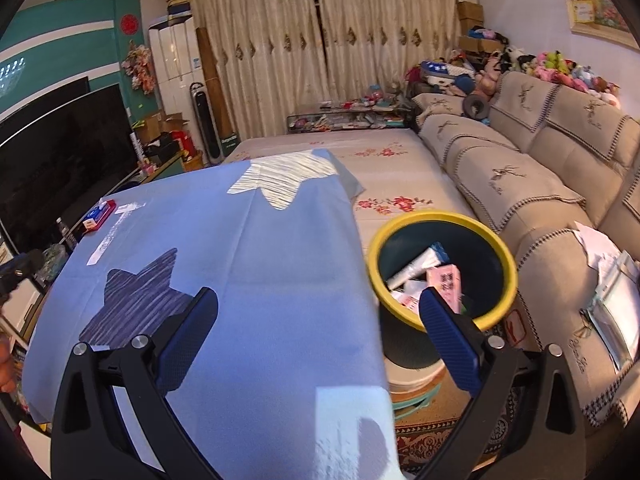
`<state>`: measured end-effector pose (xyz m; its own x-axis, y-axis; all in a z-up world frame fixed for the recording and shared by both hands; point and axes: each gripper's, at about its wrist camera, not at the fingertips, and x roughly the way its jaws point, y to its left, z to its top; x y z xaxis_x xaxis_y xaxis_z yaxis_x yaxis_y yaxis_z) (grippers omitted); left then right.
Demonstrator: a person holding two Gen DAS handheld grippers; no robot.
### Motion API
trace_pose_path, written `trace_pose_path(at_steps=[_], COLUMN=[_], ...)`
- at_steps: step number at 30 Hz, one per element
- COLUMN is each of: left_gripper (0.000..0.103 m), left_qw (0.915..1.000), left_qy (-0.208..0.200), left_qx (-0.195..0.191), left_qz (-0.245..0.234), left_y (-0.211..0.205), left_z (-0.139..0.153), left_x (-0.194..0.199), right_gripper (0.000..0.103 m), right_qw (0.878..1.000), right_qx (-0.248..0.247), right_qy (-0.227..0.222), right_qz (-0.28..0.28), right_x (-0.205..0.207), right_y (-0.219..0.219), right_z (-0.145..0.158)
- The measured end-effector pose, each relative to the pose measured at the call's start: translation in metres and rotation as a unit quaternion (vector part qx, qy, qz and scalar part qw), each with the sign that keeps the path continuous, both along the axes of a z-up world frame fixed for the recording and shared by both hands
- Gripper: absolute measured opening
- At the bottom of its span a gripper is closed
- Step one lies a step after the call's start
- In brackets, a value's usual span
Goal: Collect trash
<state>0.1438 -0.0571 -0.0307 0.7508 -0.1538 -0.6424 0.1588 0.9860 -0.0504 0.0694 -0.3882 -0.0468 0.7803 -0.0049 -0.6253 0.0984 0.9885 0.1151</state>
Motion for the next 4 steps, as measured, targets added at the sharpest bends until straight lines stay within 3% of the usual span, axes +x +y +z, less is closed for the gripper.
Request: trace_pose_path(at_steps=[4], left_gripper=[0.098], left_qw=[0.9979], left_qy=[0.053], left_qx=[0.026], left_qz=[0.027], left_y=[0.015], left_z=[-0.042], left_x=[0.071], right_gripper=[0.096], right_qw=[0.999], right_qx=[-0.001], right_qy=[0.034], right_qz=[0.038], right_x=[0.07], right_y=[0.03], right_z=[-0.016])
